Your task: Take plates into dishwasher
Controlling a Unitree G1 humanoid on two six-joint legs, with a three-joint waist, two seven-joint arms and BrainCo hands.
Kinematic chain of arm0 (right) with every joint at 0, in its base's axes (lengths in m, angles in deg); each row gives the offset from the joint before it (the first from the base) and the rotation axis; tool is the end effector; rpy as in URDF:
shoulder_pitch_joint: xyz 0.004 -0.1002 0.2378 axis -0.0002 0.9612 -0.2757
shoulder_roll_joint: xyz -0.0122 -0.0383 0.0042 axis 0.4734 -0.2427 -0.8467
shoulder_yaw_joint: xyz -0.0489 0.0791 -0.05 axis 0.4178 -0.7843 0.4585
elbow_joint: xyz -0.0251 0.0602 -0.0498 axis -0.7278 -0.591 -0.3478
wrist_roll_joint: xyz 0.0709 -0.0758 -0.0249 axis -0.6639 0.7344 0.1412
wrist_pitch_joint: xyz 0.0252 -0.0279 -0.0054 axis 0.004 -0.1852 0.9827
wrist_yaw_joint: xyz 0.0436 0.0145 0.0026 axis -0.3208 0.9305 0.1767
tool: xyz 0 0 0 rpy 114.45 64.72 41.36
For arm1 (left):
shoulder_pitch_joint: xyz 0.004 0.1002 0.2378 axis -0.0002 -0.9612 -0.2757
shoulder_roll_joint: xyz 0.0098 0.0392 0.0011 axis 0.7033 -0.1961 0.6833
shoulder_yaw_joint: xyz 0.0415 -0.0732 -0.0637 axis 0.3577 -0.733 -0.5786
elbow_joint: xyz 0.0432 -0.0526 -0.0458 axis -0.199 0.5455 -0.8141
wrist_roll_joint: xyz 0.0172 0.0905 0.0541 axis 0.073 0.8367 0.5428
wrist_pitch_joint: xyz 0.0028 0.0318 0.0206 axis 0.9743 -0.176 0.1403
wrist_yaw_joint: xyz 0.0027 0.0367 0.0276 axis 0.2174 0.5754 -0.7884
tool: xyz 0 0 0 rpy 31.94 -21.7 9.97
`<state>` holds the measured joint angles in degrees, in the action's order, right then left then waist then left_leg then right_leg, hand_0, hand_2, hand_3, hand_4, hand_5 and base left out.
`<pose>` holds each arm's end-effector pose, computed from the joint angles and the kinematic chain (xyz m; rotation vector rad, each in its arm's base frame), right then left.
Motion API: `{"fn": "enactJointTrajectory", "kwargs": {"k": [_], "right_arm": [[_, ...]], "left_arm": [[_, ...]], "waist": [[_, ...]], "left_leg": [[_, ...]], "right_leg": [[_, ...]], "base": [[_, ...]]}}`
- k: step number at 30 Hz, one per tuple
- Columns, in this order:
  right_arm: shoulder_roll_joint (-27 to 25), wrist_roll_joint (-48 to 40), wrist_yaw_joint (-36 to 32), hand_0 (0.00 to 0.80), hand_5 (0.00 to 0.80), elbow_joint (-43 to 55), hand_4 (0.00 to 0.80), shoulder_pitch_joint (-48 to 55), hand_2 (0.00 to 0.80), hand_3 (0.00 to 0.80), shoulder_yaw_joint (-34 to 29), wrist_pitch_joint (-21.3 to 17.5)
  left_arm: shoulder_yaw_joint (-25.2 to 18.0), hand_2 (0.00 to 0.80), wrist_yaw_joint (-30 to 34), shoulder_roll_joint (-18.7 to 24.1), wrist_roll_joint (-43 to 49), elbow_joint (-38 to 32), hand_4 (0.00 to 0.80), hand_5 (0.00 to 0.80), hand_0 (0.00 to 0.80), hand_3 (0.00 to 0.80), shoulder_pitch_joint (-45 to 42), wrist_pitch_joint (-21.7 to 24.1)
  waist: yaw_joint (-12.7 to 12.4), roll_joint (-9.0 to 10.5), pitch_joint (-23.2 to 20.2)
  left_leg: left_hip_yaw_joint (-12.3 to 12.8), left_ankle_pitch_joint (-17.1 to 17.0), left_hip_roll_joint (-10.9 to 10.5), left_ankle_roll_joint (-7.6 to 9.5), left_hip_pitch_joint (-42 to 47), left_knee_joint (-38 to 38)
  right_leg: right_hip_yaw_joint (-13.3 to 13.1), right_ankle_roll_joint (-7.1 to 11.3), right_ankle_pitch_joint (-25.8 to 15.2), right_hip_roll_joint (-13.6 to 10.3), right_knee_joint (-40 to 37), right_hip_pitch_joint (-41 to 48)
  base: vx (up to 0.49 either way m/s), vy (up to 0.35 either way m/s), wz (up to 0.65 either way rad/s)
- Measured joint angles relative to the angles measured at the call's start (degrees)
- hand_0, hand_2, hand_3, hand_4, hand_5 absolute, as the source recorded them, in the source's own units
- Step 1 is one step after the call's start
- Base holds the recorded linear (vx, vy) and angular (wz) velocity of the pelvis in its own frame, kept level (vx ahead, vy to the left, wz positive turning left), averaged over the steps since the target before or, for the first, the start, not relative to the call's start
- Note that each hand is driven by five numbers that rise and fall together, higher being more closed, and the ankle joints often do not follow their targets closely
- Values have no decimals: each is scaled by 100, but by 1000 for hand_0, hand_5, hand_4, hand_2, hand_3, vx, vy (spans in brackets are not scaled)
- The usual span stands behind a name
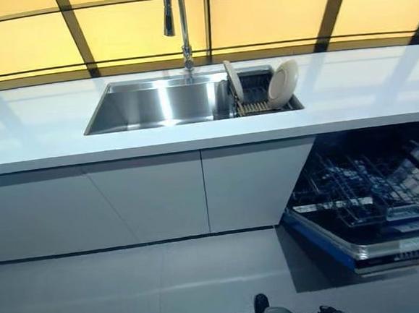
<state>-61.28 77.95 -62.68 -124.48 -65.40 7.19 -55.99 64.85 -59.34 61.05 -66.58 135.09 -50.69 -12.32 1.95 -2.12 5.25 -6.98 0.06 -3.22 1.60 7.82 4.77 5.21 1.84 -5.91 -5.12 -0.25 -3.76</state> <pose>0.0826 -0.2358 -0.1204 -0.5049 1.3799 -0.1064 0.0293 0.2475 -0.1242 0.2798 1.5083 -0.0447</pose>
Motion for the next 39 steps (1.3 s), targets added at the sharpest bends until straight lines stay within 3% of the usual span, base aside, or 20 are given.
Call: {"fn": "enactJointTrajectory", "kwargs": {"k": [2,4,11,14,15,16,17,18,19,20,22,24,25,27,28,29,30,31,35,39], "right_arm": [[-155,0,0,0,0,33,0,35,0,0,9,34],[-288,-1,-2,0,0,183,0,17,0,0,11,36],[-452,-293,-511,0,0,253,0,-51,0,0,11,-298],[-593,-398,-1330,0,0,1415,0,142,0,0,13,-362],[-716,-395,-1726,0,0,1991,0,157,0,0,30,-337],[-876,-394,-2199,0,0,2546,0,102,0,0,63,-350],[-1062,-379,-2568,0,0,2862,0,85,0,0,104,-378],[-1211,-361,-2774,0,0,3046,0,40,0,0,142,-403],[-1568,-267,-3205,0,0,3433,0,53,0,0,288,-417],[-1734,-194,-3541,0,0,3585,0,9,0,0,305,-465],[-2026,-68,-4105,0,0,3893,0,43,0,0,340,-406],[-2203,-165,-4513,0,0,4244,0,24,0,0,398,-289],[-2166,-297,-4667,0,0,4413,0,-6,0,0,410,-190],[-2096,-638,-4856,0,0,5259,0,160,0,0,392,123],[-2065,-869,-4973,0,0,5710,0,197,0,0,390,241],[-2049,-1064,-5096,0,0,6023,0,222,0,0,390,318],[-2039,-1214,-5197,0,0,6209,0,244,0,0,382,384],[-2091,-1376,-5272,0,0,6511,0,342,0,0,350,457],[-2162,-2145,-5448,0,0,6799,0,252,0,0,4,480],[-2362,-3002,-5202,0,0,6694,0,-50,0,0,-690,412]], "left_arm": [[337,0,103,7,525,-179,0,0,0,0,-167,251],[356,0,113,4,638,-326,0,0,0,0,-168,328],[300,0,202,80,636,-470,0,0,0,0,33,635],[-216,0,302,195,586,-612,0,0,0,0,-192,631],[-521,0,342,262,589,-602,0,0,0,0,-292,668],[-782,0,380,413,589,-593,0,0,0,0,-327,763],[-850,0,416,548,588,-570,0,0,0,0,-350,808],[-884,0,449,601,590,-519,0,0,0,0,-400,809],[-1031,0,578,668,588,-545,0,0,0,0,-566,816],[-1053,0,649,718,585,-524,0,0,0,0,-768,816],[-1057,0,723,726,584,-528,0,0,0,0,-1013,954],[-1062,0,727,648,591,-403,0,0,0,0,-1026,1151],[-1063,0,732,649,597,-401,0,0,0,0,-1085,1230],[-1108,0,781,735,609,-314,0,0,0,0,-1160,1517],[-1191,0,816,818,607,-328,0,0,0,0,-1148,1630],[-1316,0,836,902,604,-386,0,0,0,0,-1149,1736],[-1382,0,841,1009,595,-466,0,0,0,0,-1148,1829],[-1511,0,881,1129,592,-504,0,0,0,0,-1150,1973],[-1739,0,1072,1739,598,-455,0,0,0,0,-1150,2398],[-1963,0,1237,1924,655,-275,0,0,0,0,-1206,2944]], "waist": [[-30,-169,-22],[-68,-222,4],[-125,-203,108],[-125,-172,154],[-149,-126,187],[-192,101,337],[-260,287,450],[-406,354,482],[-496,417,511],[-538,382,530],[-689,268,662],[-763,36,834],[-820,-74,840],[-807,-142,829],[-776,-139,831],[-782,-67,866],[-775,7,870],[-768,4,870],[-800,177,788],[-901,249,750]], "left_leg": [[72,91,177,-148,64,-24],[92,163,295,-236,59,-35],[90,260,405,-301,61,-51],[47,418,412,-332,-124,-350],[20,574,363,-433,-340,-850],[43,694,124,-688,-1010,-2179],[68,432,-39,-936,-1639,-3281],[58,139,-127,-968,-1948,-3819],[111,160,-127,-843,-2319,-4148],[247,258,-5,-702,-2392,-3703],[329,145,122,-711,-1993,-1764],[240,-161,287,-745,-1748,-1050],[112,-178,357,-725,-1592,-932],[345,-112,458,-639,-1428,-1277],[359,-15,424,-364,-1389,-1280],[433,-33,390,-259,-1381,-1189],[520,-72,383,-174,-1364,-1102],[541,-91,388,-151,-1357,-1057],[656,-94,367,-123,-1514,-1025],[743,-68,220,-205,-1633,-1082]], "right_leg": [[22,-73,-107,186,-384,275],[13,-181,-145,318,-482,337],[43,-243,-20,429,-493,351],[164,-284,17,423,-489,350],[237,-317,66,455,-403,301],[229,-345,201,251,-148,105],[175,-383,242,102,-114,82],[159,-392,248,49,-104,73],[139,-395,261,6,-233,85],[148,-378,269,34,-329,172],[103,-362,279,75,-394,261],[-104,-349,268,264,-453,409],[-211,-335,230,368,-380,440],[-161,-264,282,410,-148,417],[-155,-202,375,375,-19,337],[-64,-153,411,285,19,331],[78,-236,482,190,83,314],[155,-311,609,84,283,315],[172,-111,757,-325,445,477],[257,349,699,-493,-331,878]], "base": [[69,4,13],[69,2,-10],[68,-22,0],[36,-75,7],[80,-115,5],[162,-47,-1],[162,2,-19],[319,159,-36],[363,231,-37],[488,265,-35],[320,137,-25],[205,141,-42],[191,146,-57],[129,92,-38],[74,16,-28],[39,-22,-26],[4,-58,-20],[-15,-55,-14],[-30,-80,-15],[19,-60,-8]]}}
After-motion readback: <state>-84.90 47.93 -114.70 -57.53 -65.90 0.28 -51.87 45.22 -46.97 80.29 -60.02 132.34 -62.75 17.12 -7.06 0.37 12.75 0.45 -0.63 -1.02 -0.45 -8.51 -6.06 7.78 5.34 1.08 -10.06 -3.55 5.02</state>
